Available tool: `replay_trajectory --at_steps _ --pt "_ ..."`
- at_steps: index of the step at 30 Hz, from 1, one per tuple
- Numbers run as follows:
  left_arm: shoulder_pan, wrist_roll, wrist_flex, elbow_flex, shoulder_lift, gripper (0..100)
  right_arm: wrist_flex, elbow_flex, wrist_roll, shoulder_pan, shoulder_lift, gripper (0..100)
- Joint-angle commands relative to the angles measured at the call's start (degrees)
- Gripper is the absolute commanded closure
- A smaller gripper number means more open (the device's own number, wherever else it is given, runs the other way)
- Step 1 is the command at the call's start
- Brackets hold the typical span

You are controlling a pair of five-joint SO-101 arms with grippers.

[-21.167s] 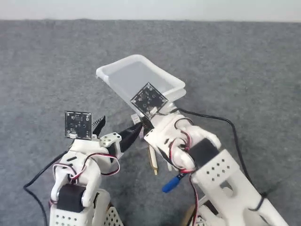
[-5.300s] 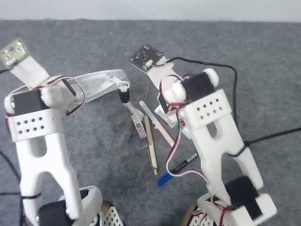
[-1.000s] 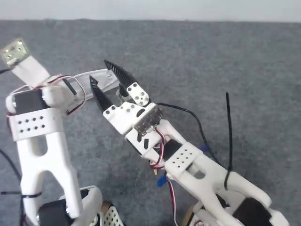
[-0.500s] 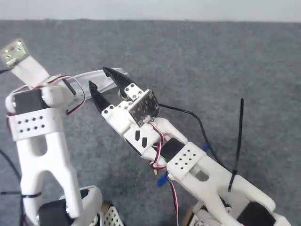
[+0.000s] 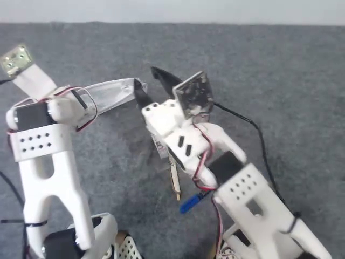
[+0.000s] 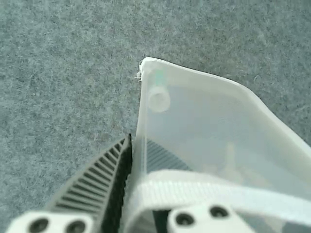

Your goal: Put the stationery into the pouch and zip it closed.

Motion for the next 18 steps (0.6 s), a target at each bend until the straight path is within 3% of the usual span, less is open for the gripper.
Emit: replay_trajectory --at_steps 1,14,18 --pt "-0.79 0.26 -0.97 0.31 0.97 99 7.87 -4.04 -0.97 1.89 -6.02 85.5" --pt "-0.79 0.26 -0.88 0.31 0.97 99 31.25 -3.87 -1.41 6.11 -8.31 85.7" --pt "-0.79 0.26 -0.88 0.31 0.97 99 36.00 -3.78 -7.21 8.31 -7.78 85.7"
